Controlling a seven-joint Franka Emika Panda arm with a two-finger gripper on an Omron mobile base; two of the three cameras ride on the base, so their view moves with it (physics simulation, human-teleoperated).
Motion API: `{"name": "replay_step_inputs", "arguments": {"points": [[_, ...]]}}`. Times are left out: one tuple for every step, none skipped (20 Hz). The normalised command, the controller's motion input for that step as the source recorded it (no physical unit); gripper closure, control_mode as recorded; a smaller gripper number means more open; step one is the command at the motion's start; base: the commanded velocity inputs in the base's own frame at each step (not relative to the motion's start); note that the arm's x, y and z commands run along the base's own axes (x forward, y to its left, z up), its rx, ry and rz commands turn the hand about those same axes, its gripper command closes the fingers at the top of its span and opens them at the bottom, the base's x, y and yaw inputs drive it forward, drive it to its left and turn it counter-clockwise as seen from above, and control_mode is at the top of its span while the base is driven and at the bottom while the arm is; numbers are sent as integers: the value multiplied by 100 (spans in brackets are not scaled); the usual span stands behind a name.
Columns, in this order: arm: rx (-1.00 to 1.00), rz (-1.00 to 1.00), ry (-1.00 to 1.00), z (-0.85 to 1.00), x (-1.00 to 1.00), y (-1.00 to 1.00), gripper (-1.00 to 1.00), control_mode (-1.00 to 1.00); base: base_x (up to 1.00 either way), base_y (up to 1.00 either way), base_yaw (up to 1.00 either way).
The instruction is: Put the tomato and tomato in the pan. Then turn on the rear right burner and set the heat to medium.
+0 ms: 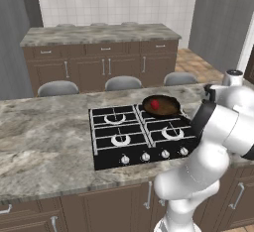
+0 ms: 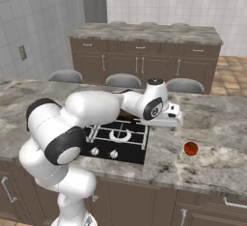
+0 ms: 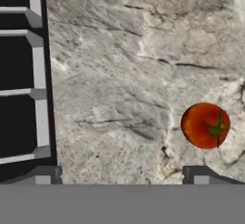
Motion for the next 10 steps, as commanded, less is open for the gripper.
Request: {"name": "replay_step_inputs", "arguments": {"points": [[0,0,13,-31,0,-37,-100,-100,0,0,0],[0,0,11,-24,0,-27,-100,-100,0,0,0],[0,0,10,-17,0,-31,-100,-100,0,0,0],[0,0,10,-17,0,-36,-100,-100,0,0,0],[0,0,10,-14,6,-44,-100,-100,0,0,0],[0,0,11,-9,11,-49,-100,-100,0,0,0],[0,-1,11,0,19,-51,-100,-100,0,0,0],[0,-1,11,0,23,-51,-100,-100,0,0,0],[0,-1,9,0,22,-49,-100,-100,0,0,0],[1,0,7,0,17,-47,-100,-100,0,0,0]]}}
